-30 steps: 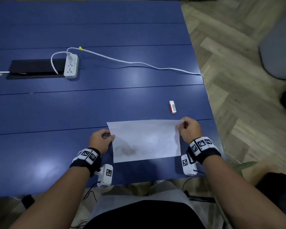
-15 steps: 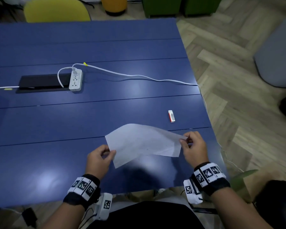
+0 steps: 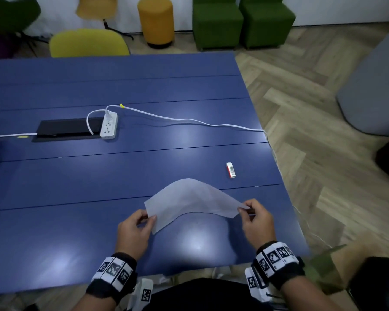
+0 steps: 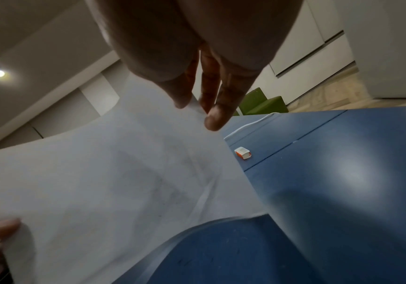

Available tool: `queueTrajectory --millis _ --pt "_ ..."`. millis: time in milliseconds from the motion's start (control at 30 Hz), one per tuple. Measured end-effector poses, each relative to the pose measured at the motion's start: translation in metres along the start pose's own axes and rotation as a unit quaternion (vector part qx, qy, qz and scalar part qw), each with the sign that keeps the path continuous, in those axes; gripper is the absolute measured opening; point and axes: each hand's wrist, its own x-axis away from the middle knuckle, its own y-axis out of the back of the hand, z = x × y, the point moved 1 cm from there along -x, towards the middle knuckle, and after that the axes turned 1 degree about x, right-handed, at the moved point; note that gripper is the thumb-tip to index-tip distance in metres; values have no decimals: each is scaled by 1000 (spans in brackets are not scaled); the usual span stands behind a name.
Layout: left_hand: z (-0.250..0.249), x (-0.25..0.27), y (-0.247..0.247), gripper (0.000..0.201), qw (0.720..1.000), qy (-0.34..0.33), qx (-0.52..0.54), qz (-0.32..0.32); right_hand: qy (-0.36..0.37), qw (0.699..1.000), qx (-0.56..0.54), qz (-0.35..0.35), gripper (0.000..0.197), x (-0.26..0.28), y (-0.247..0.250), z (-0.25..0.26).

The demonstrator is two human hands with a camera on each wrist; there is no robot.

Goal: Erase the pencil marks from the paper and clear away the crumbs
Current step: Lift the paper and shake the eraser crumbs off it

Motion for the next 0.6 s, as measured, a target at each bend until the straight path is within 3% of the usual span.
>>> queueTrajectory --millis 167,433,600 --pt "-3 0 3 27 1000 -4 -18 4 -6 1000 10 7 20 0 3 3" --pt "-2 -1 5 19 999 3 -51 19 0 999 35 40 21 -3 1 6" --pt "4 -2 8 15 998 8 -59 6 18 998 45 25 18 -3 0 9"
